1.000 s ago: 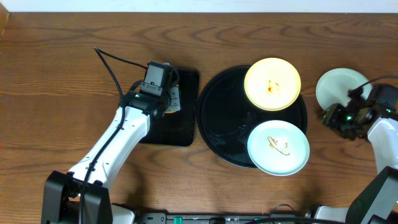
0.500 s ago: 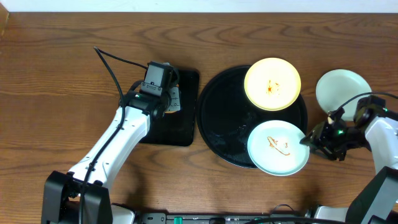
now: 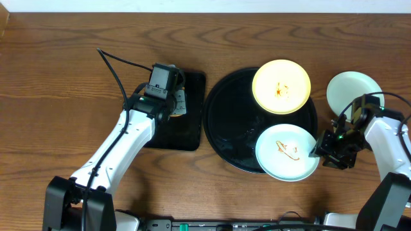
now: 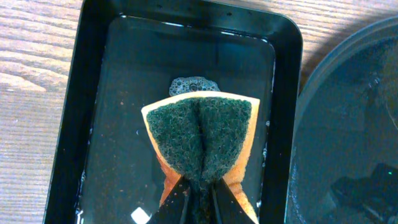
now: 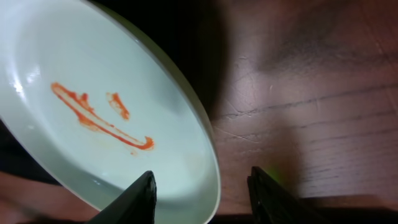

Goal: Clean dirty plates on tray and stack at the side
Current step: 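Grasp the other pale green plate and drag it toward center, then scrub the pale green plate with the sponge in the left gripper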

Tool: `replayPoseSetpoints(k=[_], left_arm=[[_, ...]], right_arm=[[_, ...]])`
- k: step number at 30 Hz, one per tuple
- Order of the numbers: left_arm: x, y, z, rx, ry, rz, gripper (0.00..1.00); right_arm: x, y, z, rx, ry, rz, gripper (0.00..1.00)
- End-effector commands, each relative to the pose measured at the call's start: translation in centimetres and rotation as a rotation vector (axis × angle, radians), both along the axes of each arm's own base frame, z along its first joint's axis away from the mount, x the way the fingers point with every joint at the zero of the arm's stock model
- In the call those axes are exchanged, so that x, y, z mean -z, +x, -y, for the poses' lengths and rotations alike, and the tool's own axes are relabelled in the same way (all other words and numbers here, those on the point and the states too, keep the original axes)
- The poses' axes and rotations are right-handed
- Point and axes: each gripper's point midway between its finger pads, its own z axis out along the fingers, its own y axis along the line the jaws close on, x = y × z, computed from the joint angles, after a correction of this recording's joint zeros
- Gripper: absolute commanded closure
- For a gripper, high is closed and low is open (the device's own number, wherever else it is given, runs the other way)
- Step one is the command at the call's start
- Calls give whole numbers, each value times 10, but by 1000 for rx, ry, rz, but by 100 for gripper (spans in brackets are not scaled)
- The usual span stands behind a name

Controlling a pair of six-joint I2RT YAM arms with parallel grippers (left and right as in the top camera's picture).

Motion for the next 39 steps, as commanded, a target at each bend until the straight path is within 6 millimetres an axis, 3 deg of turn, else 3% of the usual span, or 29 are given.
replayPoseSetpoints(k=[1, 11, 12, 13, 17, 25, 34, 39], left_arm=[[3, 0, -2, 8, 18, -4, 90], [3, 0, -2, 8, 18, -4, 90], [3, -1, -2, 8, 17, -4, 90], [3, -1, -2, 8, 17, -4, 90], [3, -1, -2, 8, 17, -4, 90], [3, -1, -2, 8, 17, -4, 90], [3, -1, -1, 12, 10, -7, 90], [0, -4, 21, 79, -99, -22, 92]], right_arm=[[3, -3, -1, 3, -38, -25, 53], [23, -18, -16, -8, -45, -64, 55], [24, -19, -17, -8, -45, -65, 60], [24, -18, -17, -10, -45, -64, 73], [24, -14, -19, -11, -37, -43, 99], [11, 14, -36, -76, 6, 55, 99], [-6, 66, -96, -263, 90, 300, 99], [-6, 89, -111, -262, 11, 391, 99]])
